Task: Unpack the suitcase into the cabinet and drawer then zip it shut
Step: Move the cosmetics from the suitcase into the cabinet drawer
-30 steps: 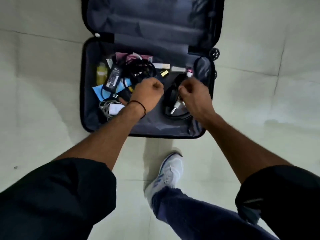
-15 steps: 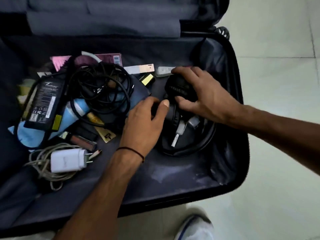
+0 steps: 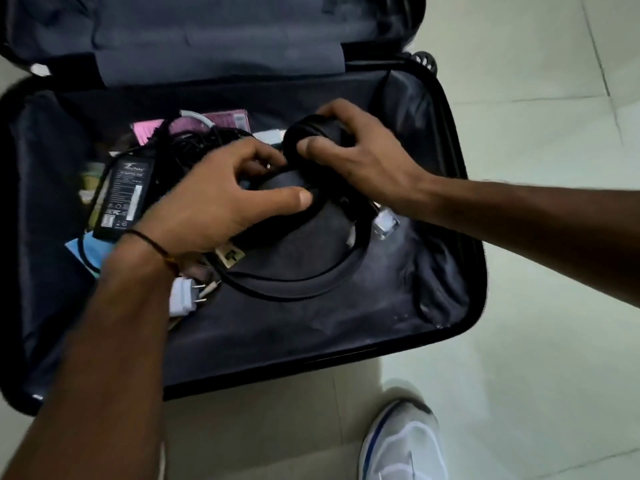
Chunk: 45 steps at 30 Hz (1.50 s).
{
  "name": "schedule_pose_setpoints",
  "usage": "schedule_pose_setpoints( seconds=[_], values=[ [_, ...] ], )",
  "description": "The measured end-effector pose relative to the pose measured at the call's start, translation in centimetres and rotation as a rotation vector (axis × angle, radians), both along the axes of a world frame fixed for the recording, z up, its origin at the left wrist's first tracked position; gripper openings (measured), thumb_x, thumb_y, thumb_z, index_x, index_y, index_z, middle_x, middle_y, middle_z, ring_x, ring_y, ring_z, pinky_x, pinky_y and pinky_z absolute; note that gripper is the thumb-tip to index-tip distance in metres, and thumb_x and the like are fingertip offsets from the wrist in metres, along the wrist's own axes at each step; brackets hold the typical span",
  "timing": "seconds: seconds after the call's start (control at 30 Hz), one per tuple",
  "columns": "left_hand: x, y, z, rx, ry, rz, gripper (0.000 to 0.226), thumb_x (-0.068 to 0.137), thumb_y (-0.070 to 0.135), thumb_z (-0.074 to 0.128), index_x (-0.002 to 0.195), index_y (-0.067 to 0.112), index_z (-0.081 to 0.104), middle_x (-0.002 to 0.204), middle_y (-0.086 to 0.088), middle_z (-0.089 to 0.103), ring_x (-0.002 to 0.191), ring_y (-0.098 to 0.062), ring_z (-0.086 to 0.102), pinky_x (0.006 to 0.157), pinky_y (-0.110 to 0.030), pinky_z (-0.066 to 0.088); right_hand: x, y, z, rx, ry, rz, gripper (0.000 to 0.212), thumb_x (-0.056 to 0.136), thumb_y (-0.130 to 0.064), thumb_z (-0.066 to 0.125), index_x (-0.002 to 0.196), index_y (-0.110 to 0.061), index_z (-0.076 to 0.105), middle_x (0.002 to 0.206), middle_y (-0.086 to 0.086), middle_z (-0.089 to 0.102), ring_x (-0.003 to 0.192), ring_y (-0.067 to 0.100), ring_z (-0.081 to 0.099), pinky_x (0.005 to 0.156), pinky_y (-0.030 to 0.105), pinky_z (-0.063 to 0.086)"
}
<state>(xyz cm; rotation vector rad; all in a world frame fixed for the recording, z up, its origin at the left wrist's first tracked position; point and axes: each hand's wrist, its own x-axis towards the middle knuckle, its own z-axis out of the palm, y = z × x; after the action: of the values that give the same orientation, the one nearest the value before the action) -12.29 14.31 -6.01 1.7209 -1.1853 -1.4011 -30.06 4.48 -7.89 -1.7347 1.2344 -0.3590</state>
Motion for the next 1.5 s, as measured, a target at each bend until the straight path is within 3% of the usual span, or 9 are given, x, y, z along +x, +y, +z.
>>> schedule_pose_setpoints(
  seconds=[0.2,0.47,0.6,0.77,0.97,1.1,1.27,1.4,1.5],
  values=[
    [7.0,3.7,0.7,-0.240,-0.127,0.169,0.053,0.076,0.020,0.081,0.124,0.012,0.060,0.119,0.004,0.066,0.106,-0.003,0.063,0.087,-0.016,0.049,5.1,2.0,0.3,0.074,-0.173,0.119,0.054,0.080,-0.045,0.077,0.117,-0.018,0.048,0.107,-0.001,0.063,0.099,0.015,0.062,0.090,0.040,0.054],
    [10.0,7.0,-1.3,-0.256,0.079,0.408,0.052,0.074,0.022,0.072,0.125,0.018,0.063,0.134,-0.007,0.061,0.128,-0.028,0.053,0.108,-0.048,0.043,7.0,4.3,0.1,0.012,-0.140,0.217,0.052,0.083,-0.048,0.077,0.119,-0.029,0.045,0.122,0.003,0.047,0.109,0.010,0.054,0.093,0.021,0.048],
    [10.8,7.7,-0.6,-0.238,-0.004,0.370,0.050,0.074,0.018,0.071,0.124,0.017,0.063,0.128,-0.002,0.064,0.118,-0.023,0.060,0.096,-0.036,0.051,6.8,5.7,-0.5,0.001,-0.139,0.309,0.064,0.077,-0.068,0.067,0.121,-0.032,0.039,0.124,0.003,0.049,0.112,0.016,0.055,0.096,0.040,0.052],
    [9.7,7.4,-1.6,-0.235,-0.145,0.344,0.046,0.075,0.010,0.063,0.121,0.014,0.064,0.103,0.005,0.065,0.087,-0.003,0.060,0.077,-0.018,0.051,5.5,6.5,-1.5,-0.075,0.008,0.434,0.075,0.083,-0.070,0.058,0.134,-0.020,0.034,0.132,0.001,0.041,0.121,0.015,0.048,0.103,0.046,0.046],
    [7.6,7.3,-3.0,-0.344,-0.173,0.558,0.045,0.076,0.008,0.059,0.120,0.013,0.062,0.105,0.006,0.064,0.090,0.005,0.059,0.082,-0.014,0.047,3.0,6.0,-2.4,-0.016,0.071,0.464,0.072,0.090,-0.059,0.062,0.138,-0.017,0.030,0.139,0.002,0.040,0.123,0.013,0.047,0.106,0.040,0.044],
    [6.8,7.0,-2.9,-0.343,-0.225,0.402,0.047,0.078,0.011,0.060,0.125,0.015,0.059,0.112,0.012,0.060,0.096,0.013,0.056,0.085,-0.007,0.042,2.4,6.1,-3.0,0.007,0.067,0.505,0.073,0.088,-0.067,0.057,0.137,-0.020,0.030,0.139,0.004,0.042,0.124,0.016,0.048,0.106,0.040,0.045],
    [7.6,6.7,-3.3,-0.231,-0.318,0.204,0.063,0.070,0.046,0.063,0.130,0.028,0.056,0.123,0.006,0.059,0.112,0.001,0.055,0.093,-0.009,0.039,2.0,5.3,-3.2,0.052,0.070,0.494,0.077,0.089,-0.067,0.056,0.144,-0.022,0.028,0.144,0.005,0.043,0.127,0.014,0.046,0.104,0.031,0.042],
    [7.4,6.2,-3.3,-0.188,-0.329,0.192,0.062,0.070,0.053,0.064,0.128,0.032,0.057,0.124,0.004,0.060,0.118,-0.011,0.055,0.096,-0.023,0.042,0.7,3.7,-2.2,0.046,0.087,0.443,0.060,0.095,-0.059,0.053,0.137,-0.017,0.045,0.112,-0.006,0.059,0.094,0.004,0.058,0.075,0.015,0.045],
    [6.2,4.9,-2.4,-0.292,-0.375,0.284,0.047,0.077,0.043,0.065,0.121,0.025,0.062,0.117,0.000,0.064,0.108,-0.013,0.060,0.096,-0.031,0.048,-0.9,1.2,-1.7,-0.143,0.187,0.297,0.037,0.098,-0.050,0.054,0.103,-0.013,0.062,0.095,0.000,0.067,0.082,0.016,0.062,0.070,0.030,0.049]
  ],
)
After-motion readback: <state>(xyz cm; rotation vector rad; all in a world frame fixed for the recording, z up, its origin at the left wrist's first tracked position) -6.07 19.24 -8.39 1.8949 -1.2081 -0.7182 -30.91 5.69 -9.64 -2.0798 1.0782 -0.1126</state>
